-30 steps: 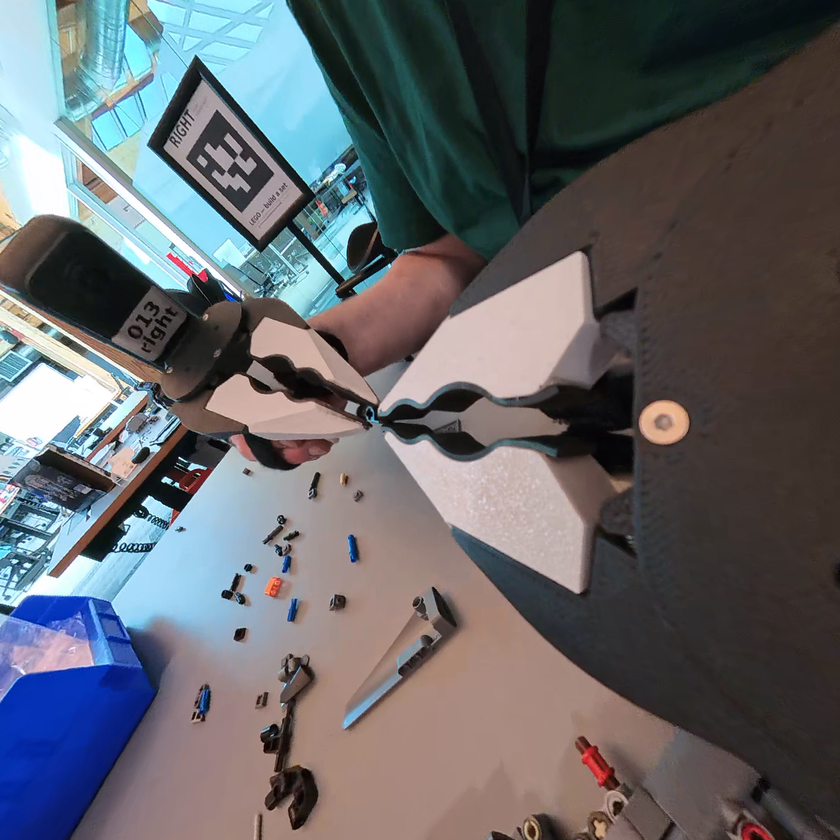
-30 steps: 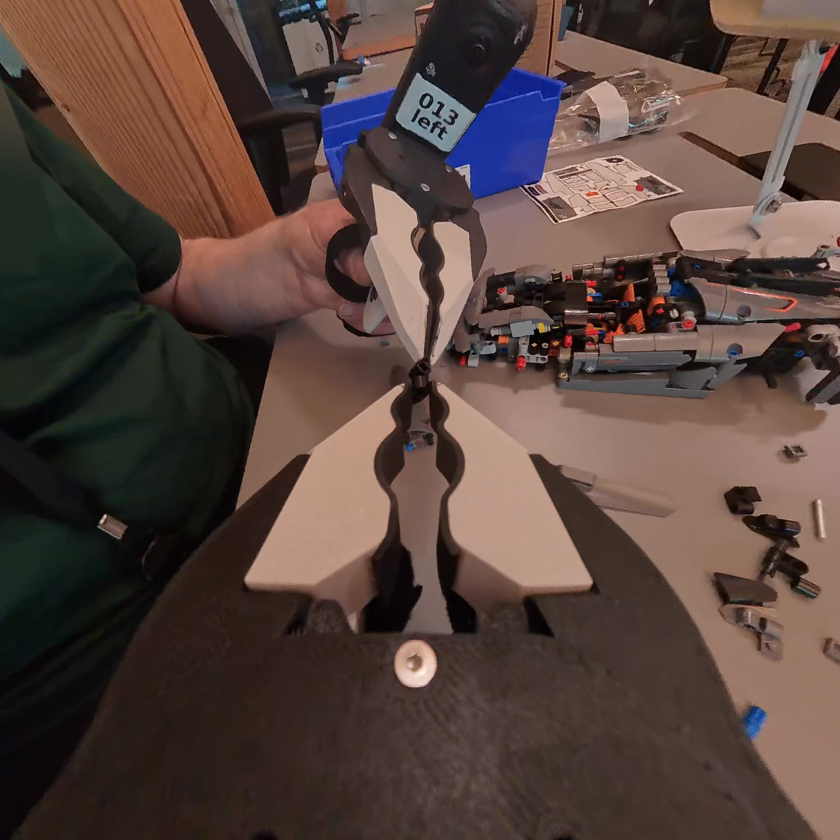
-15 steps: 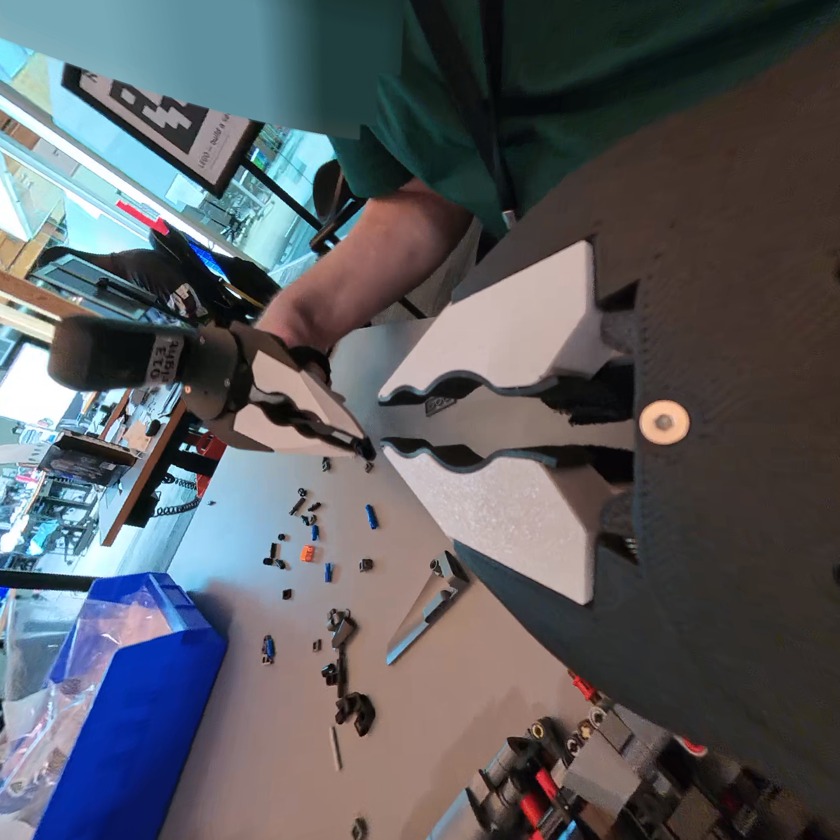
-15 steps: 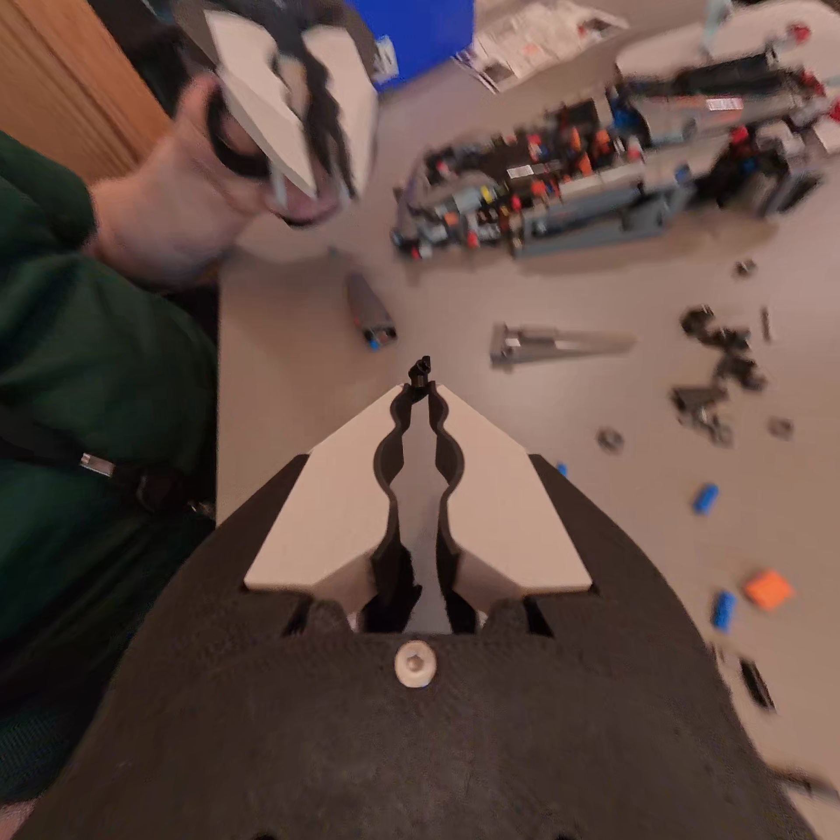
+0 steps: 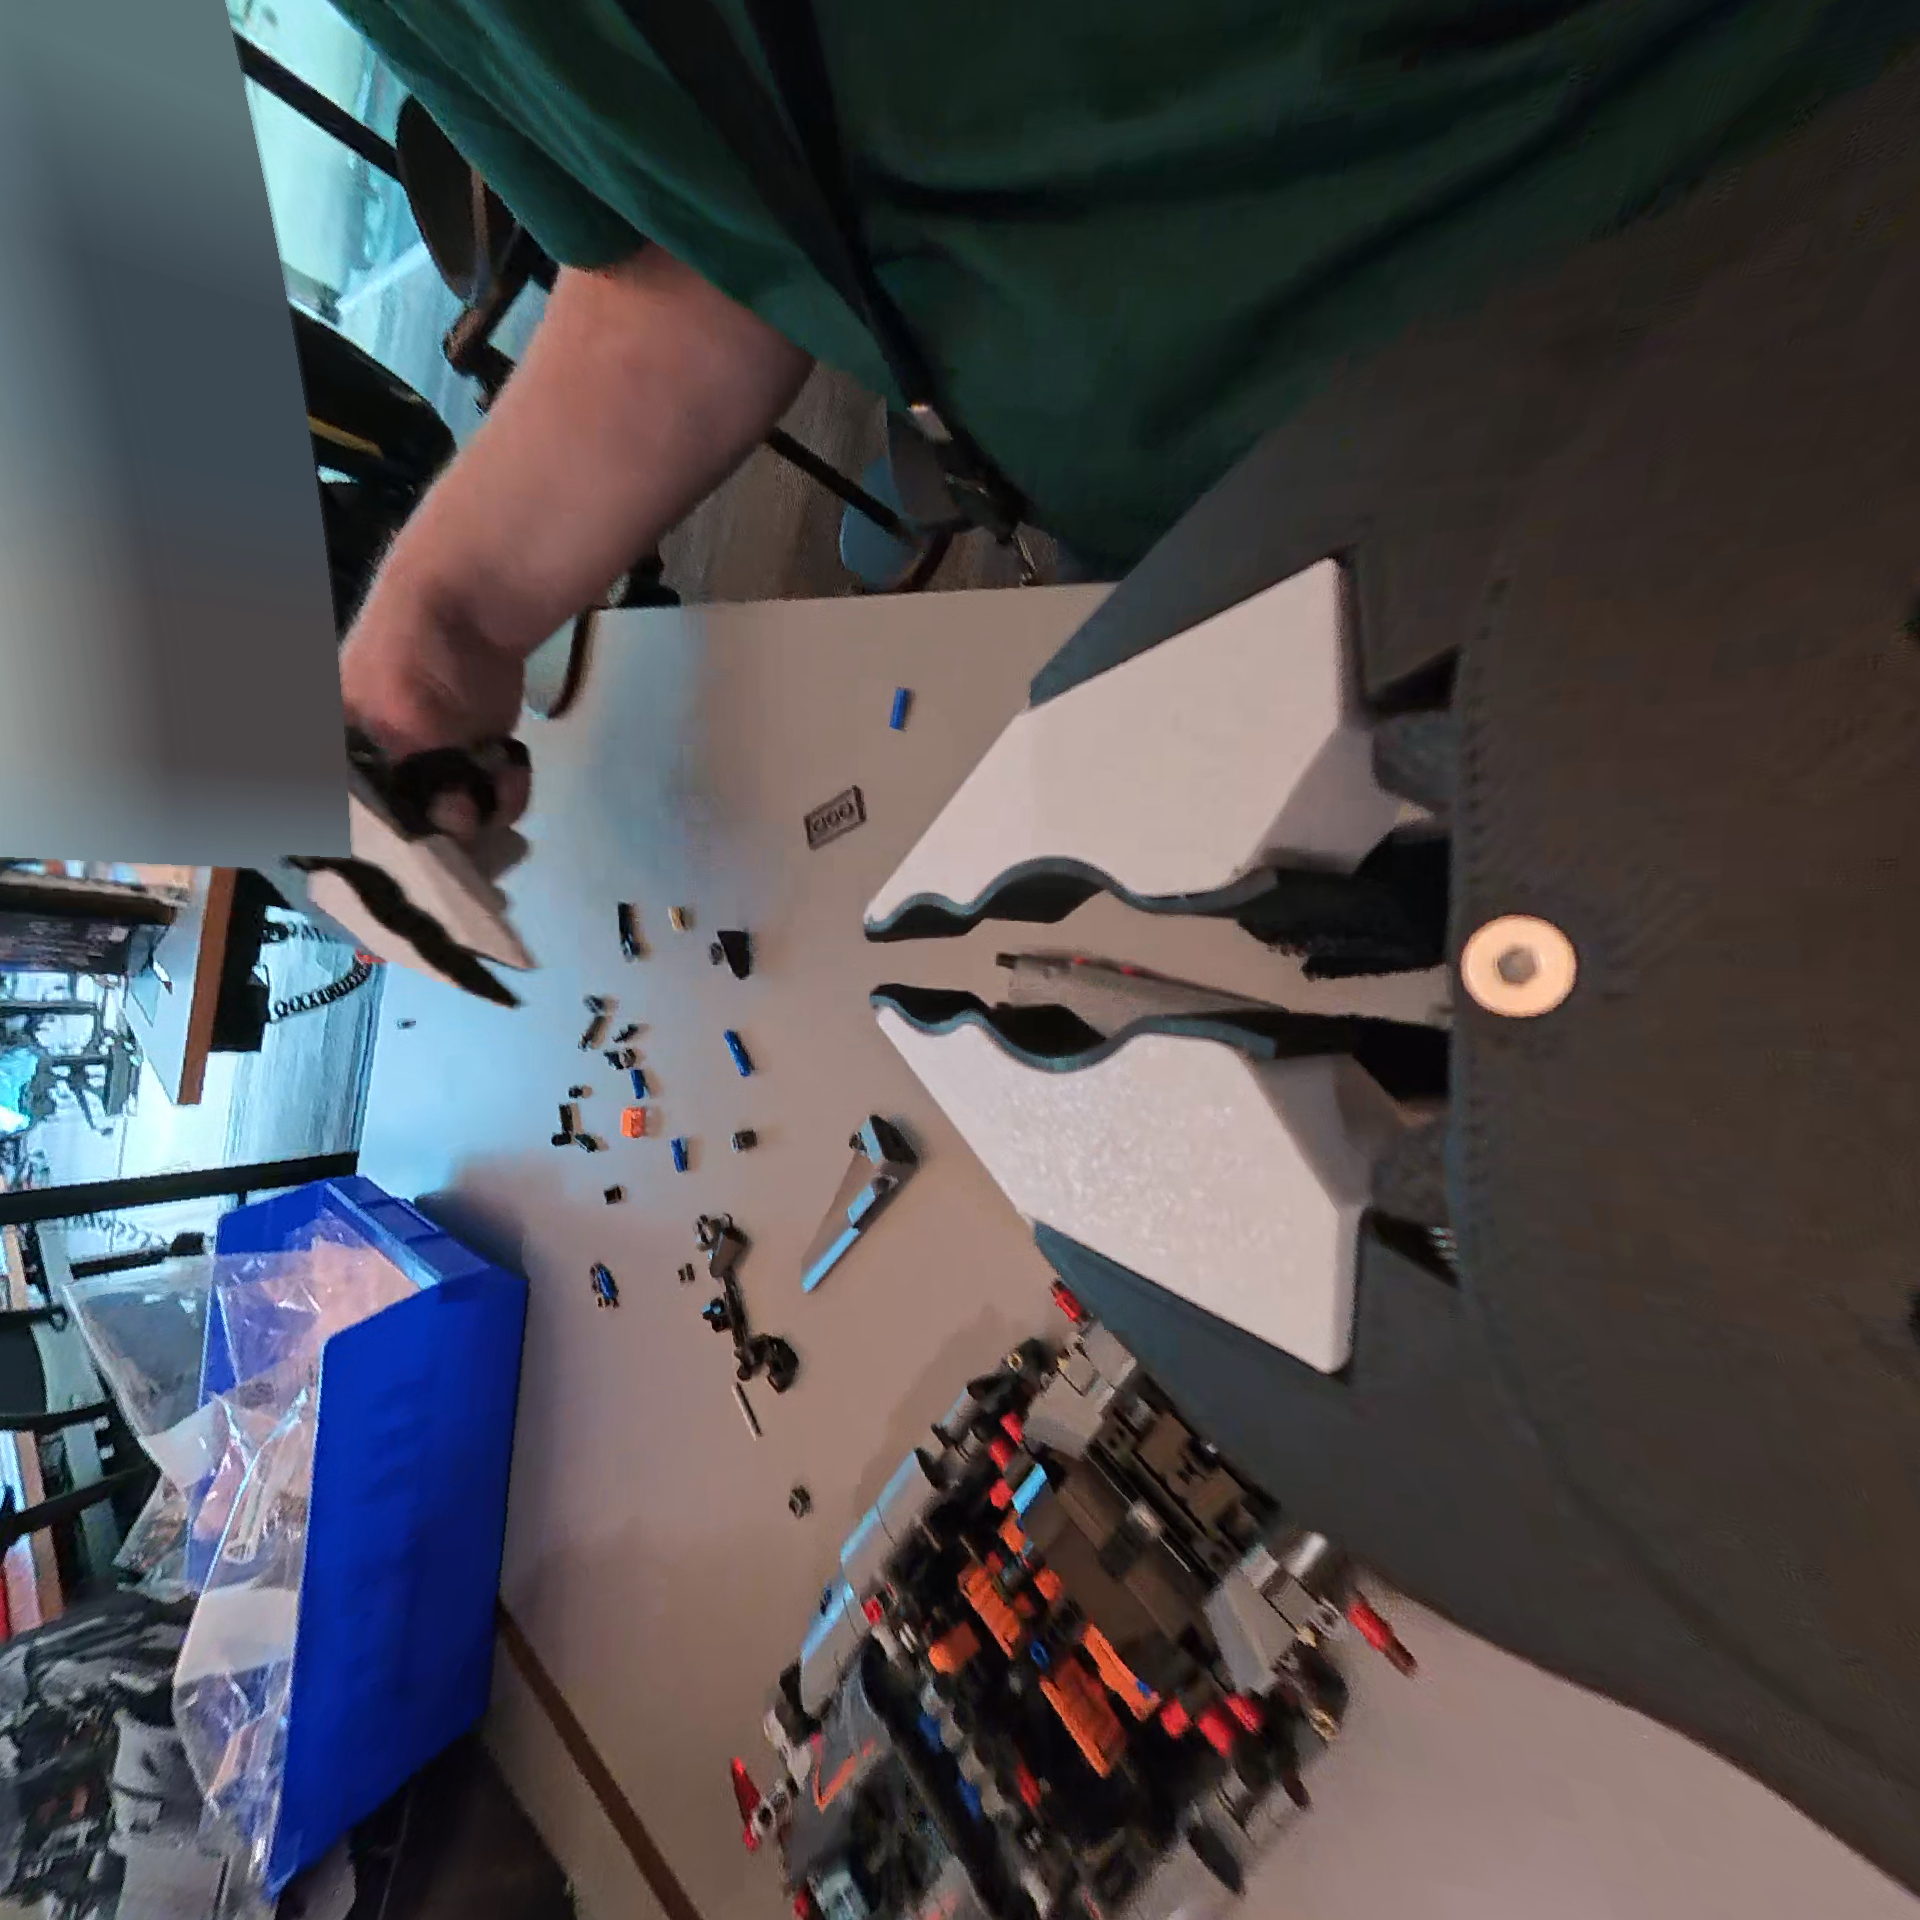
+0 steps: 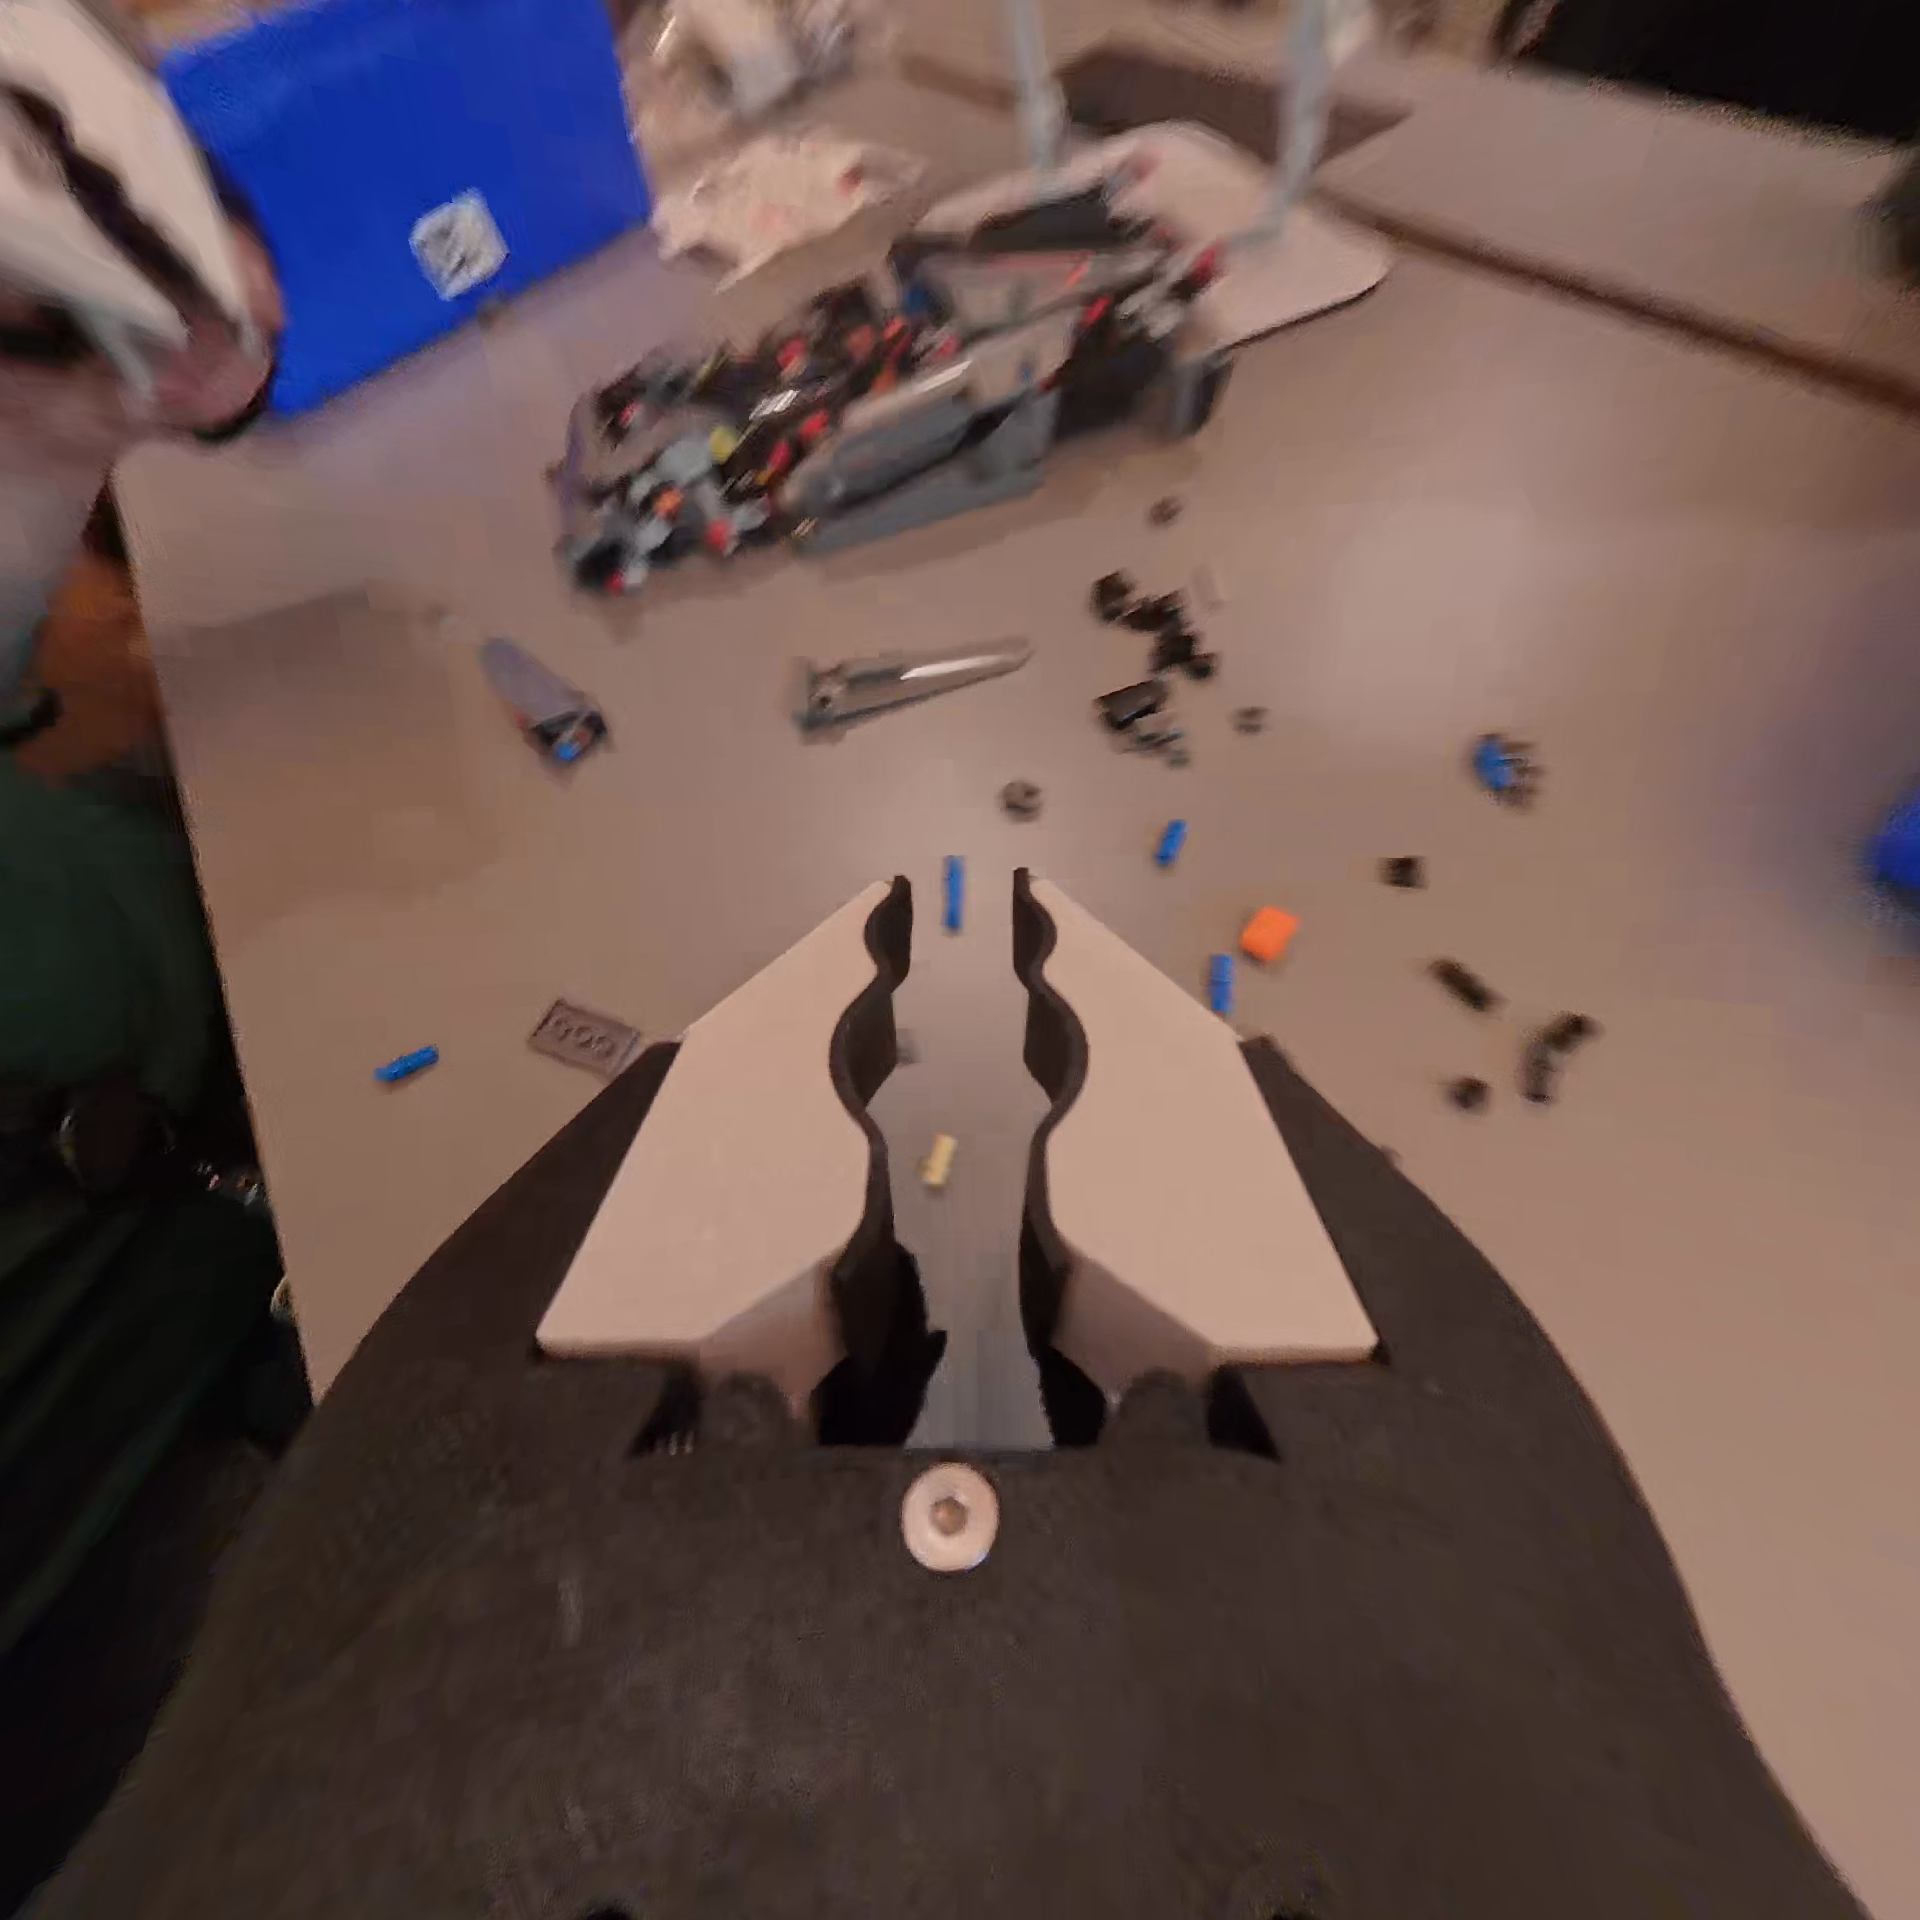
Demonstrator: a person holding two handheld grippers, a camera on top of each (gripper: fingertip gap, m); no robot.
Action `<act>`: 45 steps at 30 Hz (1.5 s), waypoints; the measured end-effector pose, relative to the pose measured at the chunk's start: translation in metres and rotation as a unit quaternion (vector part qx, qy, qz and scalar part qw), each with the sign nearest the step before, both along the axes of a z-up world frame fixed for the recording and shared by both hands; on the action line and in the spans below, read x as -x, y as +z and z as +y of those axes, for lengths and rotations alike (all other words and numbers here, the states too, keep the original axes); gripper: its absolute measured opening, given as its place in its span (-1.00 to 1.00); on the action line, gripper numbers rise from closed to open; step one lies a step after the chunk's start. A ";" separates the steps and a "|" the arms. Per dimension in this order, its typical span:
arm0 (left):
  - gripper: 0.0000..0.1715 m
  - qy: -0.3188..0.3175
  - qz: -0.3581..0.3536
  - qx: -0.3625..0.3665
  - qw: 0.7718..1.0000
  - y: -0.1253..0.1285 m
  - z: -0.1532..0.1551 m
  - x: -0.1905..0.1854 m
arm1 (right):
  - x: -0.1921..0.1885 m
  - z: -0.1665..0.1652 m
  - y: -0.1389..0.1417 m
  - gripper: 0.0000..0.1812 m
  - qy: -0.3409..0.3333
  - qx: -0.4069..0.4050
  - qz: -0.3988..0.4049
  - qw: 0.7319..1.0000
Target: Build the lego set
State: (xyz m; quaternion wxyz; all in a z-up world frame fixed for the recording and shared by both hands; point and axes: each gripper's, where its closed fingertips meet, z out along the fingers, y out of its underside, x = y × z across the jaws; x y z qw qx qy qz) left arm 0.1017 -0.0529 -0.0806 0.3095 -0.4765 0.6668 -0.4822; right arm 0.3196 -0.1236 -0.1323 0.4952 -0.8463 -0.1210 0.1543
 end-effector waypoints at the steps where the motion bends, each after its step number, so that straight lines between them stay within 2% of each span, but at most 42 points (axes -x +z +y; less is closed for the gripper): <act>1: -0.91 0.004 0.001 -0.005 1.000 -0.001 0.002 0.004 | -0.015 -0.002 0.009 -0.85 -0.031 -0.020 0.006 0.999; 5: -0.96 0.011 0.000 -0.017 1.000 0.001 0.007 0.021 | -0.061 -0.005 0.028 -0.88 -0.135 -0.088 0.007 0.987; 8: -1.00 0.015 -0.014 -0.068 0.997 0.014 0.008 0.043 | -0.079 0.001 0.016 -0.88 -0.179 -0.100 -0.003 0.979; 10: -1.00 0.043 -0.007 -0.099 0.994 0.022 0.018 0.060 | -0.085 0.006 0.008 -0.86 -0.196 -0.101 0.000 0.975; 15: -1.00 0.137 0.007 -0.127 0.982 0.039 0.059 0.110 | -0.085 0.012 -0.013 -0.79 -0.187 -0.064 -0.025 0.980; 20: -1.00 0.184 0.016 -0.109 0.977 0.034 0.085 0.141 | -0.037 0.040 -0.010 -0.70 -0.086 -0.025 -0.102 0.991; 25: -1.00 0.179 0.022 -0.109 0.978 0.014 0.080 0.137 | 0.001 0.092 -0.026 -0.68 -0.003 0.049 -0.189 0.981; 28: -1.00 0.168 0.025 -0.101 0.980 0.001 0.073 0.132 | 0.004 0.110 -0.048 -0.70 0.017 0.095 -0.245 0.965; 31: -1.00 0.152 0.017 -0.081 0.985 -0.006 0.065 0.126 | 0.003 0.120 -0.061 -0.74 0.023 0.107 -0.273 0.956; 33: -1.00 0.143 0.019 -0.073 0.987 -0.011 0.062 0.122 | -0.002 0.121 -0.070 -0.76 0.014 0.125 -0.280 0.952; 40: -1.00 0.117 0.016 -0.062 0.991 -0.018 0.055 0.099 | -0.004 0.126 -0.070 -0.89 0.008 0.108 -0.270 0.957; 45: -1.00 0.094 0.010 -0.054 0.994 -0.019 0.048 0.078 | -0.007 0.129 -0.061 -0.98 -0.006 0.088 -0.224 0.971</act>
